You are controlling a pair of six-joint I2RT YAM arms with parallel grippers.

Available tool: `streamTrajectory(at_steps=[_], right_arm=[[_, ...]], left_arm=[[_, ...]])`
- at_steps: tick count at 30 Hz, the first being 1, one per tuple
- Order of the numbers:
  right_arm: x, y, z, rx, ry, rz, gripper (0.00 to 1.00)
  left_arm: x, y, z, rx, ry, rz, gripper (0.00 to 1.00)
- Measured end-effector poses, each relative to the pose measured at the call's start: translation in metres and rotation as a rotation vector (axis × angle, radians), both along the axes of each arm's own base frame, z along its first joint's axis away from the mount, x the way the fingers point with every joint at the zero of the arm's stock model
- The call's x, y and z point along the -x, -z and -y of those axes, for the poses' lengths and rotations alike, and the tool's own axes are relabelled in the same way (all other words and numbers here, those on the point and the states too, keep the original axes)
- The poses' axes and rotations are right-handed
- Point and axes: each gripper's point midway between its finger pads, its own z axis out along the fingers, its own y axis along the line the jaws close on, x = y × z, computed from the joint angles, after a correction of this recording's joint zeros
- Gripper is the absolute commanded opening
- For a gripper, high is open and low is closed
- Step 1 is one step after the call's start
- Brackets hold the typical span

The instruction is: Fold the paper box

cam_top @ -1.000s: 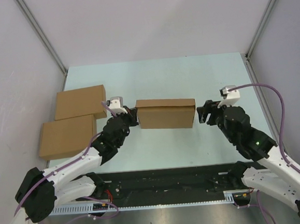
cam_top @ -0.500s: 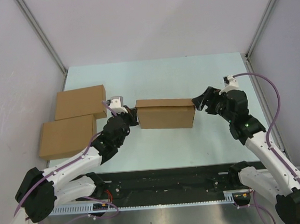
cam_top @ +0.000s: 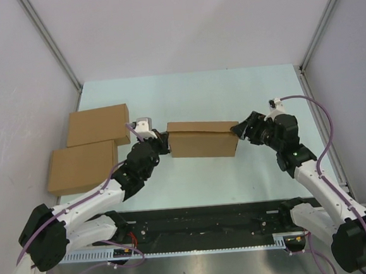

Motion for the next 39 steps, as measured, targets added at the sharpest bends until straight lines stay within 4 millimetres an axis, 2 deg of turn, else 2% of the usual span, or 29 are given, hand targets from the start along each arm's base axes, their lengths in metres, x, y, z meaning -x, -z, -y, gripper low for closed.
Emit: streamTrajectory(at_steps=[4, 7, 8, 14, 22, 25, 31, 33, 36, 39], right_arm=[[-0.001, 0.004, 0.002, -0.035, 0.001, 0.009, 0.66], [-0.002, 0.005, 0.002, -0.052, -0.003, 0.021, 0.63], [-0.003, 0.005, 0.001, -0.057, -0.006, 0.026, 0.62], [-0.005, 0.010, 0.001, -0.074, -0.008, 0.026, 0.62], [-0.006, 0.009, 0.002, -0.078, -0.004, 0.035, 0.63], [-0.007, 0.009, 0.002, -0.078, -0.002, 0.036, 0.64], [-0.005, 0.009, 0.003, -0.076, 0.000, 0.033, 0.65], [-0.005, 0.009, 0.003, -0.076, 0.000, 0.034, 0.65], [-0.005, 0.009, 0.003, -0.074, 0.000, 0.033, 0.65], [-0.004, 0.009, 0.003, -0.073, -0.001, 0.032, 0.65]], left_arm=[[0.000, 0.000, 0.001, -0.003, 0.000, -0.001, 0.05], [0.000, 0.000, 0.001, -0.003, 0.000, -0.005, 0.15], [0.000, 0.000, 0.001, -0.001, -0.003, -0.009, 0.22], [0.001, 0.004, -0.004, -0.011, -0.028, -0.038, 0.46], [0.012, 0.004, -0.020, -0.046, -0.049, -0.066, 0.66], [0.017, -0.009, -0.028, -0.025, -0.061, -0.043, 0.76], [0.023, -0.053, -0.037, 0.105, -0.056, 0.059, 0.81], [0.020, -0.060, -0.036, 0.142, -0.034, 0.072, 0.82], [0.009, -0.057, -0.035, 0.188, 0.001, 0.047, 0.85], [-0.006, -0.041, -0.031, 0.246, 0.062, -0.030, 0.85]])
